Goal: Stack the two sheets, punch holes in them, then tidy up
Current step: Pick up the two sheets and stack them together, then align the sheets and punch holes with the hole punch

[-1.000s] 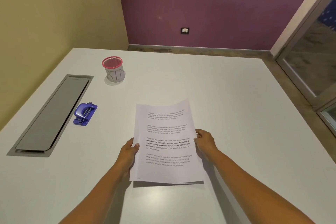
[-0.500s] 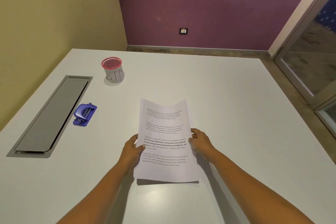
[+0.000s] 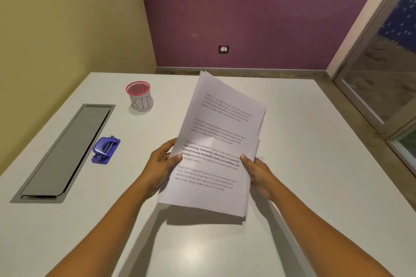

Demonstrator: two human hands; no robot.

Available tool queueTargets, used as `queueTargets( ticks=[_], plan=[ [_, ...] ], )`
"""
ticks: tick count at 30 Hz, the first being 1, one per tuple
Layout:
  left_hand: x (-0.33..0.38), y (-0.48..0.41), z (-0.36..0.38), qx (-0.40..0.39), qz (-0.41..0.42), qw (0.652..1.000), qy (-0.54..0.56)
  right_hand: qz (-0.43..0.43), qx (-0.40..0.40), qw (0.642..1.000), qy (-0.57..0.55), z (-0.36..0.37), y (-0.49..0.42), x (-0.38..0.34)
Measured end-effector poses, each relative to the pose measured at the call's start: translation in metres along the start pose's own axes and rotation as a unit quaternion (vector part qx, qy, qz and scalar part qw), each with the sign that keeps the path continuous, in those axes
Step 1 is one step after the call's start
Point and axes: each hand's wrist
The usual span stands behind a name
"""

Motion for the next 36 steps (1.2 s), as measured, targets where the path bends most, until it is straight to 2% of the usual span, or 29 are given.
queueTargets(
  ticks=[4, 8, 13, 17, 36],
  plan=[
    [0.002, -0.003, -0.005, 0.008, 0.016, 1.0, -0.012, -0.063, -0.038, 0.993, -0.096, 0.003, 0.002, -0.013],
    [0.004, -0.007, -0.005, 0.012, 0.022, 0.999, -0.033, -0.135, -0.028, 0.989, -0.06, 0.013, 0.002, -0.023],
    [0.01, -0.015, -0.001, 0.061, 0.024, 0.997, -0.044, -0.212, -0.042, 0.976, -0.038, 0.024, 0.006, -0.036],
    [0.01, -0.018, 0.001, 0.071, 0.025, 0.996, -0.046, -0.205, -0.061, 0.977, -0.007, 0.024, 0.011, -0.038],
    [0.013, -0.02, 0.007, 0.063, 0.054, 0.995, -0.047, -0.229, -0.045, 0.972, 0.04, 0.027, 0.016, -0.043]
  ],
)
Point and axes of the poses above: each hand's wrist, its own y-axis away from the middle knuckle, its own z-axis out of the palm, x = y × z, and after that the axes turned 15 degrees about -y, right-handed
